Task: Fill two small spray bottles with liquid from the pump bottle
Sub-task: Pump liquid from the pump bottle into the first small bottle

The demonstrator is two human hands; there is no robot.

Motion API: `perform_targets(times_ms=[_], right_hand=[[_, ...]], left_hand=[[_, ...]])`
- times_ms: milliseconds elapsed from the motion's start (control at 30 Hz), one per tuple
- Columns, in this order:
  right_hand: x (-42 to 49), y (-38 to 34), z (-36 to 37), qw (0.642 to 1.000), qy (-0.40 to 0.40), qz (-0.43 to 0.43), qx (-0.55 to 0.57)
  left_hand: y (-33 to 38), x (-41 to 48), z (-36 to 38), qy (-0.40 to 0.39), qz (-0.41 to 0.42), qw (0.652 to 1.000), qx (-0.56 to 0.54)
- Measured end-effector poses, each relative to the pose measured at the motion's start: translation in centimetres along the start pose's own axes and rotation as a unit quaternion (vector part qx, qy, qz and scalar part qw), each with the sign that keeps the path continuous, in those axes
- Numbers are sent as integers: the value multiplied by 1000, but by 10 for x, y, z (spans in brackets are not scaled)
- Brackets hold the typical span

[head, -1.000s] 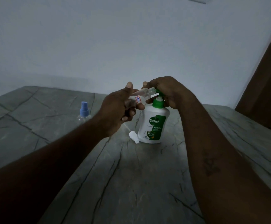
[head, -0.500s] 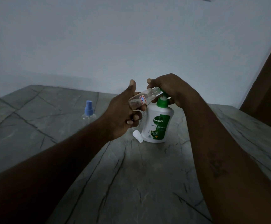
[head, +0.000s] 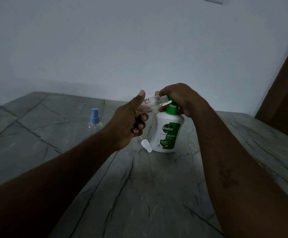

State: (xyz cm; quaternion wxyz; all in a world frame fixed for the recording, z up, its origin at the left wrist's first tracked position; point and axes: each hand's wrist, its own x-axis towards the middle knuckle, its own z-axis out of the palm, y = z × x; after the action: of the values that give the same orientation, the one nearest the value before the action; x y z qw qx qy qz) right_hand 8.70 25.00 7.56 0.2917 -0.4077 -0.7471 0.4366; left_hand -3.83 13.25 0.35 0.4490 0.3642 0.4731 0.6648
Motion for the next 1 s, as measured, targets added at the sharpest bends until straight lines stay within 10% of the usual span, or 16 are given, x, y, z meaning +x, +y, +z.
perform_targets(times_ms=[1000], right_hand=[[-1,-2,-6,999,22,-39,-10]], left_hand=[[-3,-2,3,41,18,997,63]])
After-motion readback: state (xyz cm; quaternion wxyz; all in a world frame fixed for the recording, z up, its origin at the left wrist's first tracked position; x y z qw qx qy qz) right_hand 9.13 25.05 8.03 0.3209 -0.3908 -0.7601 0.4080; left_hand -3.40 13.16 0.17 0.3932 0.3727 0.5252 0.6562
